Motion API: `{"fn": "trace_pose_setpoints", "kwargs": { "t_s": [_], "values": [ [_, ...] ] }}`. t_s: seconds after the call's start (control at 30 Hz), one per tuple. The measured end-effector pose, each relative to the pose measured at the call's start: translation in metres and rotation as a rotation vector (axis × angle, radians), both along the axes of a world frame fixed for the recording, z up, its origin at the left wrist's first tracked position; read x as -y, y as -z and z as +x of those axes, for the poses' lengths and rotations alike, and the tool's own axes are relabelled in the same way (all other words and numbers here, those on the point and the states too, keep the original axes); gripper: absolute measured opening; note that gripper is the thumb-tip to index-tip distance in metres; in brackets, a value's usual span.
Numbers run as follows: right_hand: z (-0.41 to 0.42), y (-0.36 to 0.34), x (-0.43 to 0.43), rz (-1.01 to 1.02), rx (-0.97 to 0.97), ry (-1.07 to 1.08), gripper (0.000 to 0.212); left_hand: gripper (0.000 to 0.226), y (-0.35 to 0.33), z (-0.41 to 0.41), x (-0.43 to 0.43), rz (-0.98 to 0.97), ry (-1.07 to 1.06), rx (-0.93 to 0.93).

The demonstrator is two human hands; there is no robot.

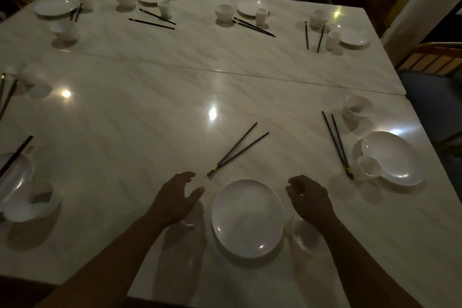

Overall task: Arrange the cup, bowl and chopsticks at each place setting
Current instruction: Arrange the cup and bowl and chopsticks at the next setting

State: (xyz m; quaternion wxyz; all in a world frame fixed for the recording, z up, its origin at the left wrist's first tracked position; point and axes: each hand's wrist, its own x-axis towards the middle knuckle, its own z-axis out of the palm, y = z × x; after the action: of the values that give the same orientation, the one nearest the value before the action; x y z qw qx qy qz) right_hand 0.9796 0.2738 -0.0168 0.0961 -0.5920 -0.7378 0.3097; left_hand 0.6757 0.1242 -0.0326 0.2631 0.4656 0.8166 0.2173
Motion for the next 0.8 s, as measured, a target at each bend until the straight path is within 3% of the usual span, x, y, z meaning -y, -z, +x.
{"fn": "trace_pose_setpoints", "kwargs": {
  "t_s": [0.23, 0.43, 0.63, 0.8],
  "values": [
    [-0.083, 0.016, -0.047, -0.329, -0.225, 0.146, 0.008, 0.042, 0.000, -0.013, -0.036, 0.018, -0.078, -0.070],
    [-0.140, 0.041, -0.090, -0.575, -0.271, 0.294, 0.019, 0.031, 0.010, -0.022, -0.063, 0.000, -0.143, -0.100],
    [-0.164, 0.059, -0.109, -0.596, -0.234, 0.393, 0.028, 0.023, 0.020, -0.022, -0.118, -0.021, -0.140, -0.074],
    [-0.165, 0.064, -0.116, -0.613, -0.232, 0.421, 0.029, 0.031, 0.035, -0.004, -0.177, -0.115, -0.060, -0.074]
  ]
}}
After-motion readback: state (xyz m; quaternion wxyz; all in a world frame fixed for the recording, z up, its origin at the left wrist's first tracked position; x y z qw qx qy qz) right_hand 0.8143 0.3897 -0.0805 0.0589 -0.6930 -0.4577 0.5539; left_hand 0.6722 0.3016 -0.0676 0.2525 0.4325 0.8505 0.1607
